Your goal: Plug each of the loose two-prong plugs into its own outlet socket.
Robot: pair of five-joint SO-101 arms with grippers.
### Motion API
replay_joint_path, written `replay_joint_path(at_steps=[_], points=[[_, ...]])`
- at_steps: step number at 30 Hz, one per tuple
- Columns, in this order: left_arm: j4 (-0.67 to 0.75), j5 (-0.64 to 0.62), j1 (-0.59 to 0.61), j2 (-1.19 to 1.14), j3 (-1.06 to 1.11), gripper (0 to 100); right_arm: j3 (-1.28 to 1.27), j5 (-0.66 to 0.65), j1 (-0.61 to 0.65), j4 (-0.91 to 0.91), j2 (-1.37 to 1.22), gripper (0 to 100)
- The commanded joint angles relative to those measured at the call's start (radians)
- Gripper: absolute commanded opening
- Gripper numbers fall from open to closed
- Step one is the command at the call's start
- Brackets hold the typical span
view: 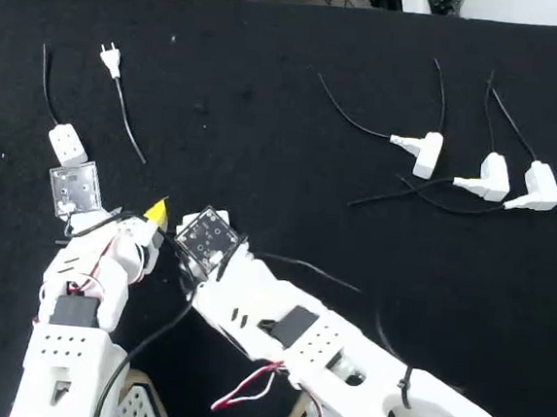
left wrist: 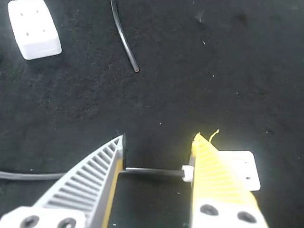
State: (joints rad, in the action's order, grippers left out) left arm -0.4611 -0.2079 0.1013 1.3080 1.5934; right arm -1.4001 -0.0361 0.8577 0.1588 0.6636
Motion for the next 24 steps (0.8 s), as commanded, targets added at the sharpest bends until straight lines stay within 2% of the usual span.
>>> replay_joint_path(at_steps=[1, 8, 15, 19, 24], points=[[0.012, -0.015, -0.096, 0.000, -0.008, 24, 0.005, 0.009, 0.012, -0.031, 0.041, 1.1], [0.015, 0.094, -0.180, 0.000, 0.019, 24, 0.008, 0.005, 0.012, -0.029, 0.045, 1.1], [0.018, 0.127, -0.180, 0.000, 0.035, 24, 0.002, 0.005, 0.006, -0.020, 0.088, 1.1], [0.018, 0.132, -0.180, 0.000, 0.035, 24, 0.002, 0.003, 0.005, 0.092, 0.216, 1.1], [0.018, 0.132, -0.186, 0.000, 0.035, 24, -0.008, 0.003, -0.058, 0.189, 0.354, 1.1]])
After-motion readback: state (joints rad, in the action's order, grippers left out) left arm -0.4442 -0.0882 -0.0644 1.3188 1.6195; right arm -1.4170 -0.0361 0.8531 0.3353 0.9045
